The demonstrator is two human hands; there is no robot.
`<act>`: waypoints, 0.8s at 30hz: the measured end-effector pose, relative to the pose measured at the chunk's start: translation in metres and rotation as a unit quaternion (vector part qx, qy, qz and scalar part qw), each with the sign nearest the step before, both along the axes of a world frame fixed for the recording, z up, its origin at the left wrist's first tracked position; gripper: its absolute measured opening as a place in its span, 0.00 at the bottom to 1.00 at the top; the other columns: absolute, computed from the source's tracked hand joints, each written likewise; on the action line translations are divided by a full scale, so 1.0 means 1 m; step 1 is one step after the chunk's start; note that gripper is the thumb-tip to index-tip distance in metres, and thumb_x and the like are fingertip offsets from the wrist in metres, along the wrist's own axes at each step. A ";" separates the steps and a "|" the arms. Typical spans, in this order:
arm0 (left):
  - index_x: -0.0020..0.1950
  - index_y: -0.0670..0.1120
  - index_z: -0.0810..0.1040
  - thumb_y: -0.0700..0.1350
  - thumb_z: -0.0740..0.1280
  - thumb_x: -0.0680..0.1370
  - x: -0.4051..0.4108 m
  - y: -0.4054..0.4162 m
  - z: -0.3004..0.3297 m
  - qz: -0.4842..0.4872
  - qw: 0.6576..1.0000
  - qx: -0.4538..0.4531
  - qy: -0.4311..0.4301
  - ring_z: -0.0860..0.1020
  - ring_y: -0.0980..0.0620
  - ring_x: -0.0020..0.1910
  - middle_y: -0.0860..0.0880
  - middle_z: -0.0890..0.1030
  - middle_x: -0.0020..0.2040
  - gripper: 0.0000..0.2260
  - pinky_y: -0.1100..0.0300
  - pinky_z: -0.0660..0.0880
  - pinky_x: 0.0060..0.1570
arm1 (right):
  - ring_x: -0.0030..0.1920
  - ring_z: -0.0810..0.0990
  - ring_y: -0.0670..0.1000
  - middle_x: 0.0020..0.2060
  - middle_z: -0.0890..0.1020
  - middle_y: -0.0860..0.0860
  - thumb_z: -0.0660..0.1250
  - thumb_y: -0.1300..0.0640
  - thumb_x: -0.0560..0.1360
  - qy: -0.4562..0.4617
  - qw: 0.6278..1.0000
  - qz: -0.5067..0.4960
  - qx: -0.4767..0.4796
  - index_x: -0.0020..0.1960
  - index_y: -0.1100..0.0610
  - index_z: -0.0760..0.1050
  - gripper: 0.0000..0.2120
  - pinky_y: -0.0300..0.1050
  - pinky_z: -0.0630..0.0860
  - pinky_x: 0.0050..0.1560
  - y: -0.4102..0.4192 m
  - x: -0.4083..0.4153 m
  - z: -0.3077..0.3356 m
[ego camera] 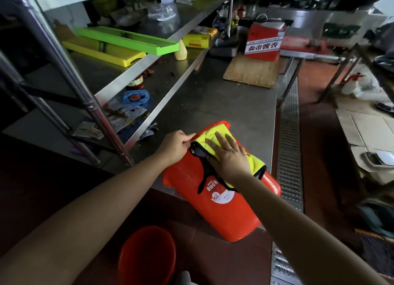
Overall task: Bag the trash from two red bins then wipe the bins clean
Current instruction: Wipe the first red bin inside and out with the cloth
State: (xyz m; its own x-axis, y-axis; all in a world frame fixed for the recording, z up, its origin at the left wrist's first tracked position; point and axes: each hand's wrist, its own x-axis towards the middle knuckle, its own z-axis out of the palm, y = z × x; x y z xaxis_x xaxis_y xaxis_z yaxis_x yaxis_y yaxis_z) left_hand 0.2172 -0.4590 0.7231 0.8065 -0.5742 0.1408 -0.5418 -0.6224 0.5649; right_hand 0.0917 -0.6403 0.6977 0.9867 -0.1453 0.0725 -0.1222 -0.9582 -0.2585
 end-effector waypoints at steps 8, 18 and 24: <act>0.67 0.47 0.77 0.48 0.67 0.80 -0.006 0.017 -0.001 0.026 0.999 -0.002 0.021 0.78 0.55 0.50 0.53 0.78 0.48 0.16 0.68 0.66 0.48 | 0.79 0.57 0.57 0.80 0.59 0.46 0.53 0.35 0.80 -0.036 0.998 0.028 -0.031 0.77 0.39 0.63 0.26 0.61 0.65 0.71 -0.012 -0.076 -0.020; 0.69 0.46 0.76 0.48 0.65 0.81 -0.018 0.025 -0.003 0.029 0.999 0.011 0.043 0.75 0.58 0.49 0.54 0.77 0.50 0.17 0.70 0.66 0.47 | 0.79 0.58 0.58 0.79 0.60 0.47 0.50 0.34 0.80 -0.034 0.999 0.031 -0.029 0.77 0.41 0.65 0.27 0.63 0.67 0.70 -0.022 -0.121 -0.032; 0.67 0.43 0.77 0.45 0.67 0.80 -0.021 0.038 -0.008 0.017 0.999 -0.013 0.037 0.76 0.54 0.50 0.51 0.76 0.49 0.16 0.70 0.64 0.45 | 0.80 0.51 0.56 0.81 0.55 0.45 0.53 0.35 0.81 -0.006 1.000 0.008 0.017 0.78 0.38 0.59 0.26 0.63 0.58 0.74 0.006 -0.026 -0.007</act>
State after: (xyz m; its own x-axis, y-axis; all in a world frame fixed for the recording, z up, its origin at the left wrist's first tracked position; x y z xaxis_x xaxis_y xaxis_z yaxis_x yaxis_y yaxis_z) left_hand 0.1967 -0.4211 0.7154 0.8346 -0.5427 0.0940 -0.4761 -0.6251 0.6185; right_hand 0.0662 -0.6342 0.6903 0.9879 -0.1329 0.0797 -0.1043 -0.9507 -0.2919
